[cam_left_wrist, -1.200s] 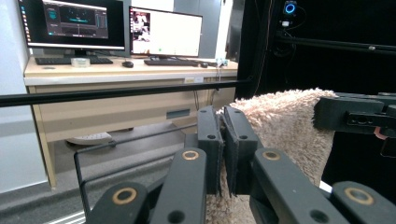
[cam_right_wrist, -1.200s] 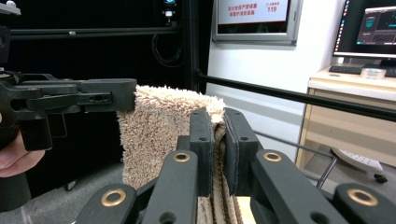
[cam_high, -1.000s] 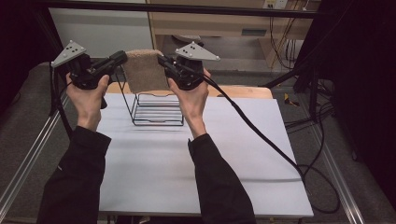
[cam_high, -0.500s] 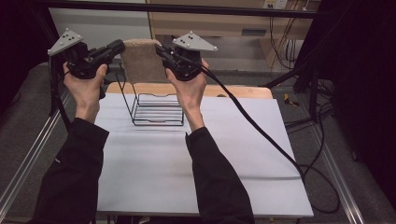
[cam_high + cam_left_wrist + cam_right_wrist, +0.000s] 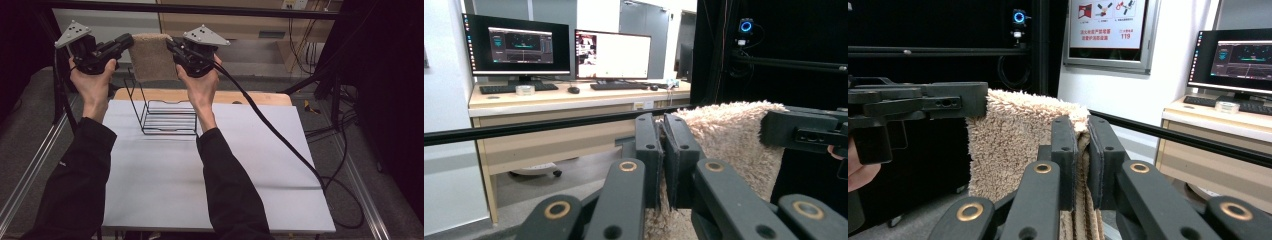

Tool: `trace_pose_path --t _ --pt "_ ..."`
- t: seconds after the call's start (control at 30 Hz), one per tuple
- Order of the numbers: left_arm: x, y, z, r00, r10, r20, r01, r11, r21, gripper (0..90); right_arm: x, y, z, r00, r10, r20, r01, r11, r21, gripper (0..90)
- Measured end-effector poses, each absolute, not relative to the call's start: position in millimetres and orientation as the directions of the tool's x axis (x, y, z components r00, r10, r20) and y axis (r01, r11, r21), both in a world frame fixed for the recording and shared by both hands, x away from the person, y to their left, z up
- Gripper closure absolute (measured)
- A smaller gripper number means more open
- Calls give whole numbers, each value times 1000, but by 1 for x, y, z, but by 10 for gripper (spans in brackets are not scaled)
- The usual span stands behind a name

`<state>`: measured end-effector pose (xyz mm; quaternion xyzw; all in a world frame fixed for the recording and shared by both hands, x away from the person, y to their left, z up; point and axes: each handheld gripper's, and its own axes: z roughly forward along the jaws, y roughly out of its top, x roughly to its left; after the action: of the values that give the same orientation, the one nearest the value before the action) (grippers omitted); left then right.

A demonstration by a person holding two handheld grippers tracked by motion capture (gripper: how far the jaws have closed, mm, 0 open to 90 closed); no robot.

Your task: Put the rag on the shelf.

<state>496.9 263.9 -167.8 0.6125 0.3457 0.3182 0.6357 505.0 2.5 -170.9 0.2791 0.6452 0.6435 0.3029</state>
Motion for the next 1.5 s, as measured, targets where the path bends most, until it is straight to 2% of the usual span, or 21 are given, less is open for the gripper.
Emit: trace_pose_path --t 0.53,0.93,1.5 --pt "529 265 -180 555 832 -10 19 -1 1000 860 536 7 -185 -639 768 -45 -14 47 999 833" --pt "516 267 -203 579 815 18 29 -42 999 859 534 3 -202 -659 750 -52 24 90 996 831" --pt "499 271 -224 602 798 3 58 -48 997 859 518 3 -223 -675 736 -50 47 111 993 830"
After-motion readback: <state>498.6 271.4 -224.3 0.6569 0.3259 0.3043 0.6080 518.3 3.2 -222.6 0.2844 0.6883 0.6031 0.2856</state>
